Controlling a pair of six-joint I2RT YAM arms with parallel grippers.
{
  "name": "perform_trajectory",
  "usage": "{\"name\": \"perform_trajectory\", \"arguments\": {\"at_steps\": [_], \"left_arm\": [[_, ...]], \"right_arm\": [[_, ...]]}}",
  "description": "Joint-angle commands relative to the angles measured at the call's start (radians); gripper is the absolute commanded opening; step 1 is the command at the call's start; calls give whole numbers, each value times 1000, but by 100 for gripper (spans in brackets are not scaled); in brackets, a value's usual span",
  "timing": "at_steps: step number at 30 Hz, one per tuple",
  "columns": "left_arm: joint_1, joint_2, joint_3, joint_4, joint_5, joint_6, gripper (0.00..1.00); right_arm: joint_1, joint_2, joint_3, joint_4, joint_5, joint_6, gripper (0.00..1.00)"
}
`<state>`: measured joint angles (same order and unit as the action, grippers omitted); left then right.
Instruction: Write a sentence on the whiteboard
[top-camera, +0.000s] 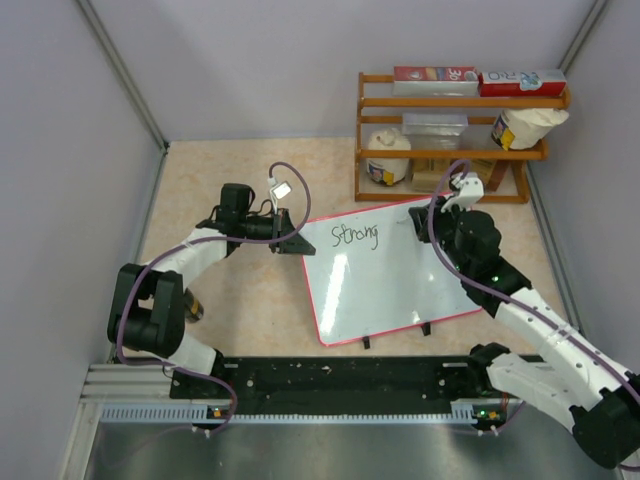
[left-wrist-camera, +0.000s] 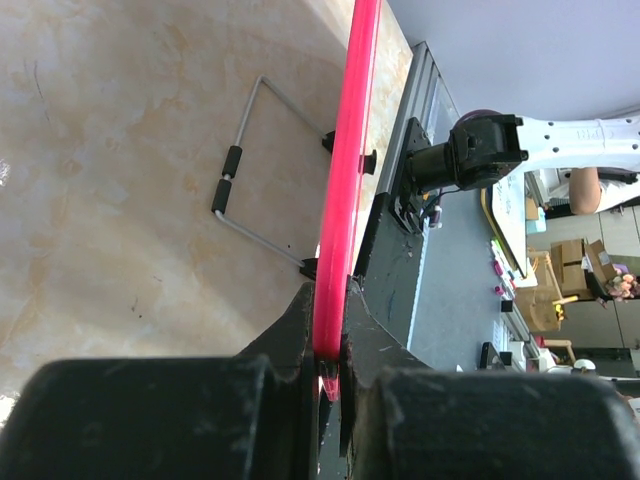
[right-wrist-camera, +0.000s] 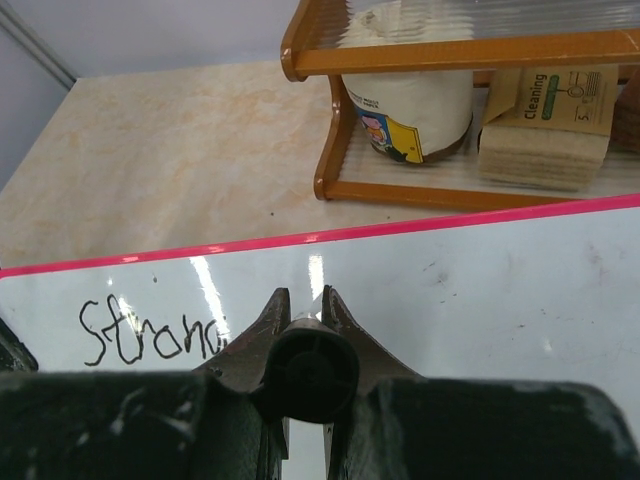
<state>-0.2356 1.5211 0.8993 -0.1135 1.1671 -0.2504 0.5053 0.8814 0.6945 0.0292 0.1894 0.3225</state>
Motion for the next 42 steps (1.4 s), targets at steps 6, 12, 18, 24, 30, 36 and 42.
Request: {"name": "perform_trajectory", "arguments": {"at_steps": [6,12,18,24,30,36,42], "left_arm": [[-41,7,-33,-45,-149,135,0],[-41,5,-30,-46,-150,134,0],[-41,7,-31,-45,-147,135,0],[-41,7,-34,-43,-150,134,0],[-41,5,-34,-44,-150,134,0],[-42,5,-37,-41,-150,134,0],[-44,4,-37,-40,-150,132,0]], "right_arm": [[-11,27,13,38,1,1,0],[-13,4,-29,18,1,16,0],[-13,-19,-65,-2,-11,30,0],[-11,-53,-96,-12,-31,38,0],[-11,-68,-112,-11,-33,46,0],[-13,-52,-83,8,8,50,0],[-11,-19,-40,34,30,47,0]]}}
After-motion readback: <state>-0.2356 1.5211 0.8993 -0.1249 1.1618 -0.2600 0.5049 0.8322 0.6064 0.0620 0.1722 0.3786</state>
